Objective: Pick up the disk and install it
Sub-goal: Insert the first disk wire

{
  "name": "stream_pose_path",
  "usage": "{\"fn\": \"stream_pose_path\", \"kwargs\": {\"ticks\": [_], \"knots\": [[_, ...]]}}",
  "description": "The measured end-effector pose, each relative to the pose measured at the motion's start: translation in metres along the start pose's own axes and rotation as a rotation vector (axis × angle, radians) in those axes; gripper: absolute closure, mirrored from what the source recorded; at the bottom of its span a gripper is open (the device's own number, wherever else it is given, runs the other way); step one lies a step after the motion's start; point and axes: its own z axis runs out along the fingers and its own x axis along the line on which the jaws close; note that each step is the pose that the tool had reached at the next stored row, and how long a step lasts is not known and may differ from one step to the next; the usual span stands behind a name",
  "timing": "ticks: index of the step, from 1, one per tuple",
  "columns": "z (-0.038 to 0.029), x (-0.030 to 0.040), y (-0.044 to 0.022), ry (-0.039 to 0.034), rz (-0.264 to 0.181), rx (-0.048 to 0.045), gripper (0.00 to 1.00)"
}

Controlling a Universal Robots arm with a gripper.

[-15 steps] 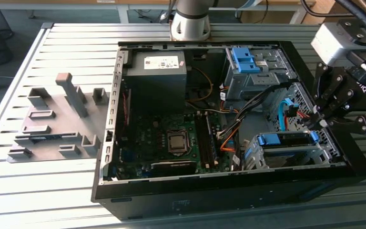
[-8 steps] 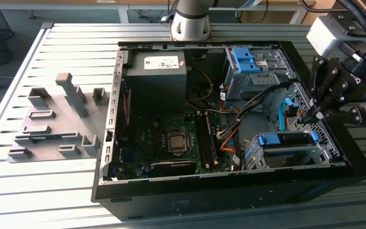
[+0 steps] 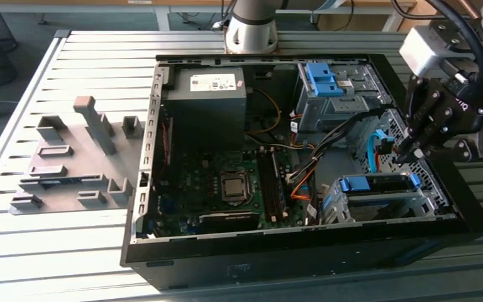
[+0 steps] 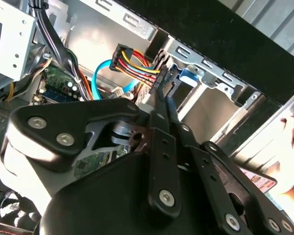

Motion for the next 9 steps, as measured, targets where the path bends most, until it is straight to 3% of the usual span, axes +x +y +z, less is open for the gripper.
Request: {"fn": "stream_pose_path", "kwargs": {"ticks": [3, 4, 9], "knots": [[0.0020, -0.0014, 0.0000, 0.0001, -0.003, 0.0010, 0.77], [0.0023, -0.0023, 0.0000, 0.0001, -0.006, 0.0010, 0.70], [0.0062, -0.0082, 0.0001, 0.0003, -0.011, 0.0011, 0.70]]}}
